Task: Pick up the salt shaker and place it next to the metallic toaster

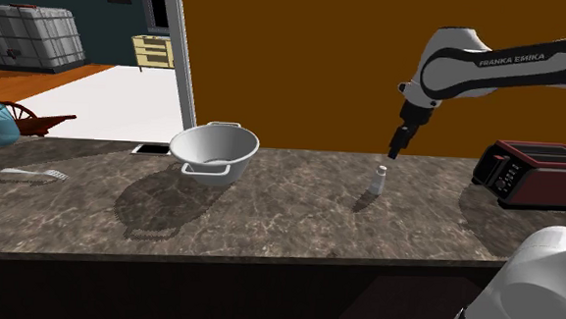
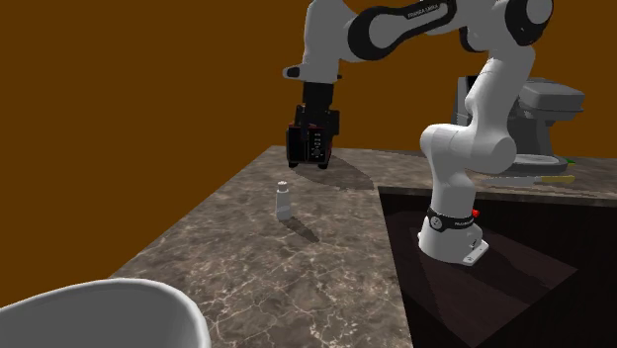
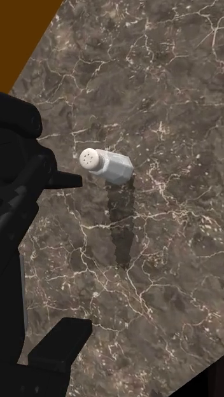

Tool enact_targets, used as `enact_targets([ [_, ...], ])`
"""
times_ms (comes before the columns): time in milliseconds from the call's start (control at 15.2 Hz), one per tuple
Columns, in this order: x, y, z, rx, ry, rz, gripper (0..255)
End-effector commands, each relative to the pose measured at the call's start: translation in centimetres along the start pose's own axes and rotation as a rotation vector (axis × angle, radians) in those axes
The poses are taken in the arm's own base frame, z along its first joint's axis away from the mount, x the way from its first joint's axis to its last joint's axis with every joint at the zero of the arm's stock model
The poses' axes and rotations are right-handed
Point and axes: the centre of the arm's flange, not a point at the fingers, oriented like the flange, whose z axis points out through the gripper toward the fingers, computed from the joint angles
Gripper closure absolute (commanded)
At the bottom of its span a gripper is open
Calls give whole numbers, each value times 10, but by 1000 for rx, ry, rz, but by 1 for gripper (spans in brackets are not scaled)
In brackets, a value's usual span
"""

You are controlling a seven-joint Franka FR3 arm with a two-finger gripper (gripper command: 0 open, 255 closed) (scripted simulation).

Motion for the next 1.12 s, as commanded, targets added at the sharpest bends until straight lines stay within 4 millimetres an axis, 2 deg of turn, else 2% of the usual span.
enact_targets([
  [0,8,19,19,3,6,-3,0],
  [528,33,90,88,21,24,-12,0],
  [1056,34,89,128,21,24,-12,0],
])
